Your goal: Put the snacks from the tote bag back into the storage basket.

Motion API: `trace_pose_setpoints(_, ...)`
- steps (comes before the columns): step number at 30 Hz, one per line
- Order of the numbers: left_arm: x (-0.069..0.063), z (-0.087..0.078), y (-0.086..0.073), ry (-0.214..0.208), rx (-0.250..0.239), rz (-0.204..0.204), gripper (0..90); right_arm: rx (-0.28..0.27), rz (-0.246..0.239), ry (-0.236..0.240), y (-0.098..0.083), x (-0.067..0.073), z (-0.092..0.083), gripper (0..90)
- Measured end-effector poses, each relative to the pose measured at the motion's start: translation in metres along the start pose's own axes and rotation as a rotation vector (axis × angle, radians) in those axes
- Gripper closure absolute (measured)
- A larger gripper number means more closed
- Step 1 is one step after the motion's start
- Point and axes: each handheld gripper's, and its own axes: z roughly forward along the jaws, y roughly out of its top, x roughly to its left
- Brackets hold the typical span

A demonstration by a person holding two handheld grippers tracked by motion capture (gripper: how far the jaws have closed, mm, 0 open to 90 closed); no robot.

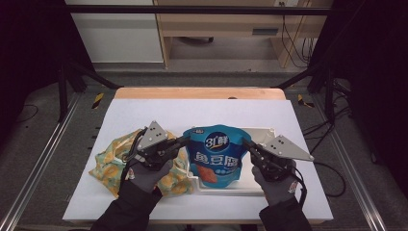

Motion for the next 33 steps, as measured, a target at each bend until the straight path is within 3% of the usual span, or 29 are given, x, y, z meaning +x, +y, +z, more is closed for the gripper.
trace_pose_setpoints(9,-0.003,-0.001,-0.003,-0.006,-0.019,0.015,88.9,-0.001,0.011,-0.003,-0.003,-0.002,-0.001,87.9)
trace_pose_setpoints(14,-0.003,-0.001,-0.004,-0.011,-0.021,0.028,83.2,-0.002,0.022,-0.006,-0.004,-0.004,-0.001,83.2)
trace_pose_setpoints(18,-0.001,-0.004,-0.006,-0.008,-0.025,0.032,75.6,-0.003,0.028,-0.001,-0.005,-0.006,-0.002,76.3)
trace_pose_setpoints(27,0.006,-0.021,-0.011,0.018,-0.021,0.065,57.1,-0.036,-0.002,-0.038,-0.011,-0.007,-0.006,53.5)
trace_pose_setpoints(33,0.012,-0.035,-0.022,0.038,-0.011,0.054,49.4,-0.038,-0.001,-0.045,-0.02,-0.008,-0.011,43.4)
